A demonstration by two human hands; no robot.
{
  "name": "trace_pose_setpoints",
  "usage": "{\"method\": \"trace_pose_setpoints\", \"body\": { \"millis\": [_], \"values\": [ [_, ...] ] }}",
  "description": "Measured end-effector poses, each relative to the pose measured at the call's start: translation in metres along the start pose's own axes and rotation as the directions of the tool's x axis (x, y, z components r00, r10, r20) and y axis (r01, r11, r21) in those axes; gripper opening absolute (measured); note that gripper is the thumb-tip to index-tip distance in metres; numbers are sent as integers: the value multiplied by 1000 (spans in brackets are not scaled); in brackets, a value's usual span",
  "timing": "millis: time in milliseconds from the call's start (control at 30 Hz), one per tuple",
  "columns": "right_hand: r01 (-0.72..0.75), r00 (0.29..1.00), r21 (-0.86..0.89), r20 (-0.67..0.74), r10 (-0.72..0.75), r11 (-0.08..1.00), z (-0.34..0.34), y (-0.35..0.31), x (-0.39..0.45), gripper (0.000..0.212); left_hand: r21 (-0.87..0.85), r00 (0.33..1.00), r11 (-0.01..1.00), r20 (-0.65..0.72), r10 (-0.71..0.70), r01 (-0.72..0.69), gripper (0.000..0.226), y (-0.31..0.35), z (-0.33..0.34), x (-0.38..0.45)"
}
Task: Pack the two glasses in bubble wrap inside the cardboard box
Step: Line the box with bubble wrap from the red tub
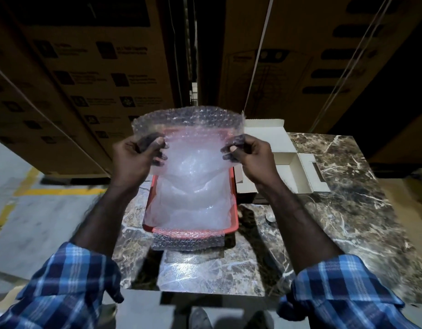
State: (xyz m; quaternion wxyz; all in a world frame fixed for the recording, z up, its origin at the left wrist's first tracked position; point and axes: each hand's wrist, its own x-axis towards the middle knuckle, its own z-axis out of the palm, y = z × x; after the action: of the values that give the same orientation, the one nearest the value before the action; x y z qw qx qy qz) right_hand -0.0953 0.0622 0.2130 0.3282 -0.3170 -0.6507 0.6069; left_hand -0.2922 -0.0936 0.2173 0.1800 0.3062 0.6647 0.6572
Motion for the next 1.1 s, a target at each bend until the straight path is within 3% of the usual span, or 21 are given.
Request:
{"method": "trace_pose_setpoints", "body": {
  "millis": [233, 433, 600, 767, 900, 1000, 1100],
  "values": [
    [195, 980, 49, -36, -193, 980, -37, -45, -14, 27, -59, 981, 980, 25, 194, -192, 6, 52, 23, -16],
    [240, 971, 110, -48, -236, 965, -97, -47, -43, 26, -145, 973, 971, 100, 208, -192, 12, 67, 66, -63],
    [245, 968, 85, -78, -239, 966, -160, -29, -85, 25, -118, 970, 979, 156, 186, -169, 10, 62, 114, -116],
    [178, 980, 39, -96, -174, 983, -221, 2, -134, 27, -38, 986, 994, 133, 103, -98, 8, 44, 159, -182],
    [36, 995, -60, -96, -42, 998, -258, 37, -173, 30, -22, 989, 1000, 145, 15, -12, 7, 17, 187, -228],
    [-83, 994, -87, -76, 77, 993, -279, 71, -197, 29, 121, 975, 992, 222, 13, -41, 31, -18, 206, -256],
    [-207, 977, -132, -86, 197, 969, -293, 108, -212, 29, 233, 951, 972, 294, -90, 20, 49, -57, 216, -276]
  ]
}}
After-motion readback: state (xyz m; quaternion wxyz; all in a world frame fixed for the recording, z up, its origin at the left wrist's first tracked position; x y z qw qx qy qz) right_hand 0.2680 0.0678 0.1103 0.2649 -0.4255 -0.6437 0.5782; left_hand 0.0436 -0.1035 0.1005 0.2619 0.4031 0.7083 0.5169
